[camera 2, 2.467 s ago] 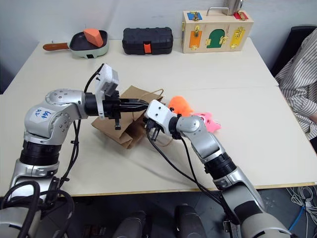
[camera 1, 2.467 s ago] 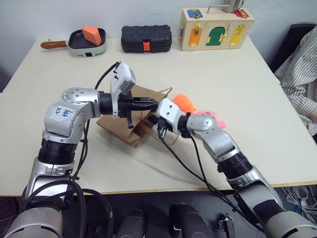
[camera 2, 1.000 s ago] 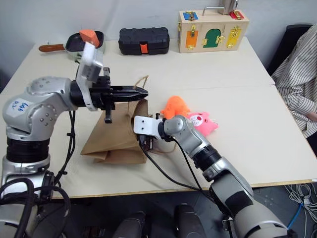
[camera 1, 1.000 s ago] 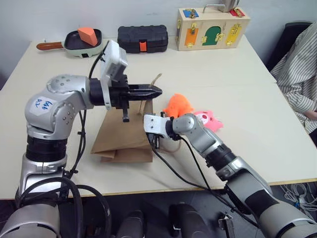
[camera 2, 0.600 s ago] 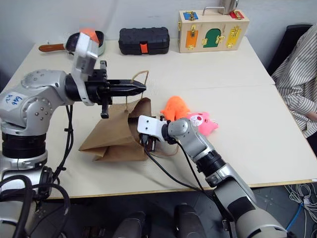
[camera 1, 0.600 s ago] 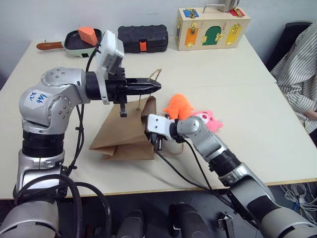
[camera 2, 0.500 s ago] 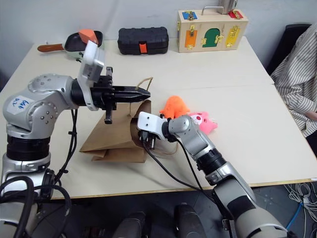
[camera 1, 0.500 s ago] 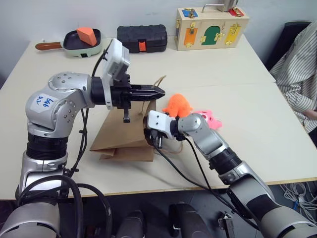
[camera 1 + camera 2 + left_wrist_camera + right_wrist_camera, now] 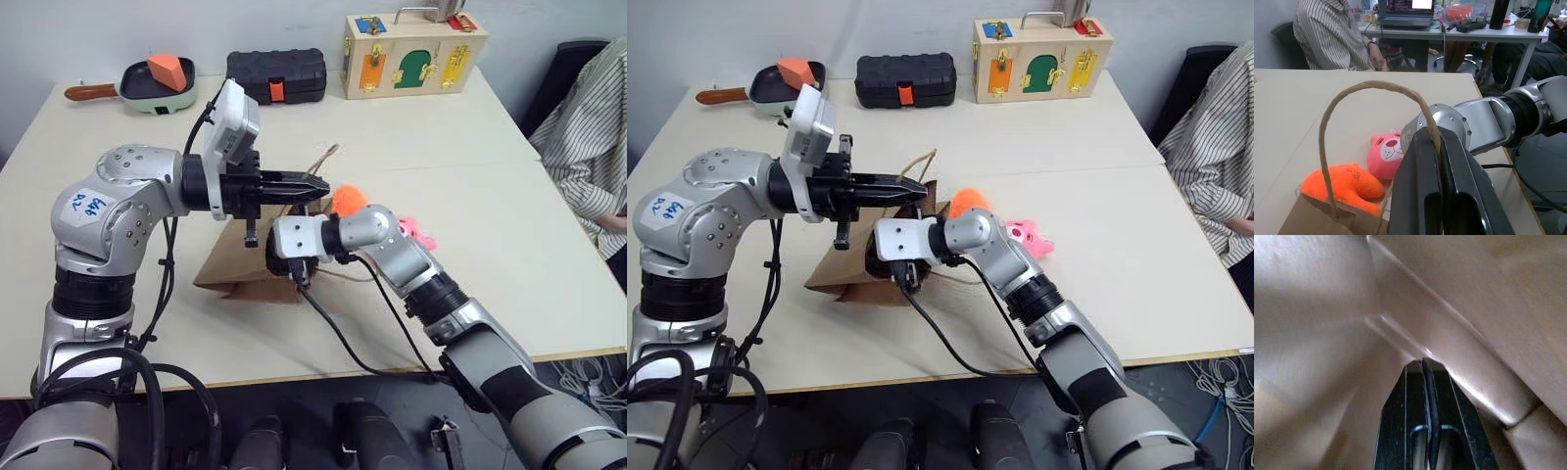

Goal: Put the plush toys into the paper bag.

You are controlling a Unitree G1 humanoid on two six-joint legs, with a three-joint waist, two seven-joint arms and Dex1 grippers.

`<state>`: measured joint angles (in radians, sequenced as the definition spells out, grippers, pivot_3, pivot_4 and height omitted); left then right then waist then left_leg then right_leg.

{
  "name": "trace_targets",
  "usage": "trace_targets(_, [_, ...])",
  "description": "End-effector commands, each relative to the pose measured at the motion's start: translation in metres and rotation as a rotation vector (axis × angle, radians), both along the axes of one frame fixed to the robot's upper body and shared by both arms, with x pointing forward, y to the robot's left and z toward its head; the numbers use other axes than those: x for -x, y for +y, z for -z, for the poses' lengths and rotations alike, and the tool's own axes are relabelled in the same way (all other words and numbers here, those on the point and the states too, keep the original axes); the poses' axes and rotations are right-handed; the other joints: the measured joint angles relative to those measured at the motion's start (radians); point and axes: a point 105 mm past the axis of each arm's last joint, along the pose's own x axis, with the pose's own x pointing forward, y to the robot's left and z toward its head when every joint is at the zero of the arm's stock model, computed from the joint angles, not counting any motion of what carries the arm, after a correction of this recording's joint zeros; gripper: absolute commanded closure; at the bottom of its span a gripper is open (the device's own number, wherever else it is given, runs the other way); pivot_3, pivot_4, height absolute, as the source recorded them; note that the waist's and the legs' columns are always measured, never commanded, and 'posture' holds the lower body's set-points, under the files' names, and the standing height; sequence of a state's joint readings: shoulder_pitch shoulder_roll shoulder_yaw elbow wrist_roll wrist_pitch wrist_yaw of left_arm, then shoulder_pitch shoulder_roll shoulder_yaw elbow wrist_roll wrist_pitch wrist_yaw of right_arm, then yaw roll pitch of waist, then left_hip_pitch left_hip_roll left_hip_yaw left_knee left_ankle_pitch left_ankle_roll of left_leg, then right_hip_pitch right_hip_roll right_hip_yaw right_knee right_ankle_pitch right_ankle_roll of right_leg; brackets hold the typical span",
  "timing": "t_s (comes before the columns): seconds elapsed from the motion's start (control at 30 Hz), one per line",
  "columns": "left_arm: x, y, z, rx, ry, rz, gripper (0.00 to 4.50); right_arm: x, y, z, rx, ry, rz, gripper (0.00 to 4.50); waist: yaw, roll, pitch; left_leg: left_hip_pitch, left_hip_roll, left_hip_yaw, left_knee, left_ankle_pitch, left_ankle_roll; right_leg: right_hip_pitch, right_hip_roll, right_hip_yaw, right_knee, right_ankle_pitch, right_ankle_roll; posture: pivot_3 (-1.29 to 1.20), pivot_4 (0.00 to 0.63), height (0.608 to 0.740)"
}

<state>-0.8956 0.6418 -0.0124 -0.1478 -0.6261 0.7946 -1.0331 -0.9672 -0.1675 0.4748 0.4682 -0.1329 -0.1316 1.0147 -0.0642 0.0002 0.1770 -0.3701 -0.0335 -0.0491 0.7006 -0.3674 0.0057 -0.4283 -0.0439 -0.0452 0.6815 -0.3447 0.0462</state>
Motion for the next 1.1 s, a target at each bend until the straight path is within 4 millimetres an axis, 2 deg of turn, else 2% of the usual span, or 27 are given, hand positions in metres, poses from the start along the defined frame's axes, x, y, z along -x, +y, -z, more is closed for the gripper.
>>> trace_targets(0.03, [0.010, -0.002, -0.009, 0.021, -0.042, 0.027, 4.50, -0.001, 0.017, 0.001, -0.003, 0.021, -0.003, 4.46, -0.003, 0.000, 0.000, 0.000, 0.000, 0.000, 0.000, 0.000, 0.000, 0.000, 0.000, 0.000, 0.000, 0.000, 0.000, 0.00, 0.150, 0.740])
trace_targets(0.2, [0.013, -0.003, -0.006, 0.016, -0.035, 0.038, 4.50, -0.001, 0.025, 0.021, 0.021, 0.183, -0.007, 4.46, -0.013, 0.000, 0.000, 0.000, 0.000, -0.001, 0.000, 0.000, 0.000, 0.000, 0.000, 0.000, 0.001, 0.000, 0.000, 0.00, 0.150, 0.740])
trace_targets(0.3, [0.013, -0.003, -0.004, 0.008, -0.037, 0.034, 4.50, -0.012, 0.029, 0.033, 0.030, 0.258, 0.084, 4.46, -0.017, 0.000, 0.000, 0.000, 0.000, -0.001, 0.000, 0.000, 0.000, 0.000, 0.000, 0.000, 0.001, 0.000, 0.000, 0.00, 0.150, 0.740])
trace_targets(0.47, [0.013, 0.001, -0.001, 0.003, -0.028, 0.009, 4.50, -0.024, 0.029, 0.033, -0.102, 0.447, 0.222, 4.46, -0.020, 0.000, 0.000, 0.000, 0.000, -0.002, 0.000, 0.000, -0.001, 0.000, 0.000, 0.000, 0.002, 0.000, 0.000, 0.00, 0.150, 0.740])
trace_targets(0.57, [0.014, 0.003, 0.001, 0.002, -0.023, -0.006, 4.50, -0.034, 0.024, 0.043, -0.096, 0.449, 0.324, 4.46, -0.019, 0.000, 0.000, 0.000, 0.000, -0.002, 0.000, 0.000, -0.001, 0.000, 0.000, 0.000, 0.002, 0.000, 0.000, 0.00, 0.150, 0.740])
trace_targets(0.63, [0.012, 0.004, 0.000, 0.016, -0.025, -0.031, 4.50, -0.037, 0.018, 0.056, -0.045, 0.422, 0.381, 4.46, -0.019, 0.000, 0.000, 0.000, 0.000, -0.002, 0.000, 0.000, -0.001, 0.000, 0.000, 0.000, 0.002, 0.000, 0.000, 0.00, 0.150, 0.740])
trace_targets(0.8, [0.005, 0.011, -0.019, 0.086, -0.036, -0.085, 4.50, -0.039, 0.001, 0.090, 0.102, 0.361, 0.466, 4.46, -0.018, 0.000, -0.001, 0.002, 0.000, -0.002, 0.000, 0.000, -0.001, 0.000, 0.000, 0.002, 0.006, 0.000, 0.000, 0.00, 0.150, 0.740])
trace_targets(0.97, [0.004, 0.013, -0.032, 0.106, -0.053, -0.092, 4.50, -0.037, -0.005, 0.096, 0.122, 0.368, 0.479, 4.46, -0.009, 0.001, -0.004, 0.003, -0.001, -0.002, 0.001, 0.001, -0.002, 0.002, 0.000, 0.006, 0.007, 0.000, 0.000, 0.00, 0.150, 0.740])
trace_targets(1.1, [0.007, 0.010, -0.033, 0.095, -0.053, -0.067, 4.50, -0.037, -0.007, 0.093, 0.114, 0.362, 0.481, 4.46, -0.007, 0.002, -0.006, 0.004, -0.002, -0.002, 0.000, 0.001, -0.002, 0.002, 0.000, 0.008, 0.008, 0.000, 0.000, 0.00, 0.150, 0.740])
